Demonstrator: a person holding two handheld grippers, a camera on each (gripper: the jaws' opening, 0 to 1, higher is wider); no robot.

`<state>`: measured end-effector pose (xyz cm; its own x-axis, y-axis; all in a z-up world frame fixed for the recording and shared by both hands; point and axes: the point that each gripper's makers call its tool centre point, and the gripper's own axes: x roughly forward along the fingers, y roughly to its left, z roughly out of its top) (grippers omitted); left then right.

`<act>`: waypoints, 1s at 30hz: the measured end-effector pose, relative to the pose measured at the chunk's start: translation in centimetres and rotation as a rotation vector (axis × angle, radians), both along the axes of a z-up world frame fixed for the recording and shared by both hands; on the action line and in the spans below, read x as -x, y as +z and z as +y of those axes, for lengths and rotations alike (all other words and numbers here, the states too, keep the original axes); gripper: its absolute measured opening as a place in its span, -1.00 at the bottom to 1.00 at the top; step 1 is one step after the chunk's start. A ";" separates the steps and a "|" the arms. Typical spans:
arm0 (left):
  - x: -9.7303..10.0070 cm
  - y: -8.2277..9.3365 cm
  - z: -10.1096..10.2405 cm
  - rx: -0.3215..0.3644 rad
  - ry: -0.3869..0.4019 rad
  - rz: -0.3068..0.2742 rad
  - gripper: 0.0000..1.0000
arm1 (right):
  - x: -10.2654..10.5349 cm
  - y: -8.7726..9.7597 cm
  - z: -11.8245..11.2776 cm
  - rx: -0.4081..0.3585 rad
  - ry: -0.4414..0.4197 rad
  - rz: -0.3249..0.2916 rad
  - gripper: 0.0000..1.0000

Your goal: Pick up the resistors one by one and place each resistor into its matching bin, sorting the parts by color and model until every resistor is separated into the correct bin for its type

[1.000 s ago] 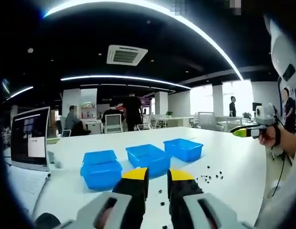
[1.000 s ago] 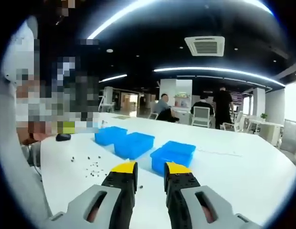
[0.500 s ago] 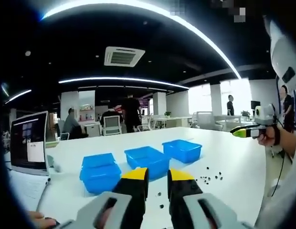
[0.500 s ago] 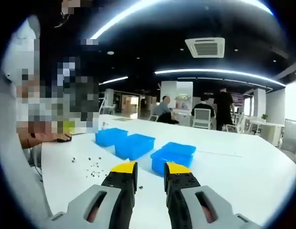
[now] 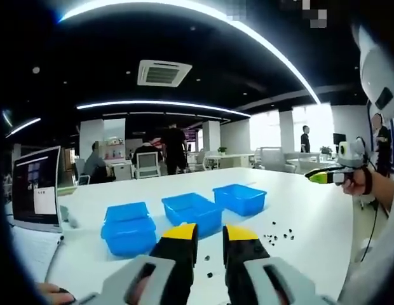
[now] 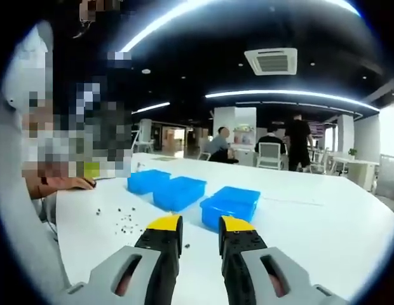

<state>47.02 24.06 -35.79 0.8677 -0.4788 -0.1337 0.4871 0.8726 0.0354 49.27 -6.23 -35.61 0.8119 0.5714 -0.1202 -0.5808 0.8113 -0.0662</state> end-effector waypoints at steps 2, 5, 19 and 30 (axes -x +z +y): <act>0.0 -0.2 0.0 -0.042 -0.024 0.006 -0.63 | 0.1 -0.3 0.1 0.003 0.006 0.007 -0.50; -0.2 -0.3 -0.1 -0.075 -0.073 0.020 -0.63 | 0.0 -0.5 0.2 0.005 0.011 0.010 -0.50; -0.6 -4.2 0.3 -0.369 -0.352 0.186 -0.64 | 0.4 -1.5 1.2 0.037 0.058 0.023 -0.50; -1.2 -5.3 0.2 -0.530 -0.451 0.234 -0.64 | 0.7 -2.3 1.7 0.071 0.079 0.034 -0.50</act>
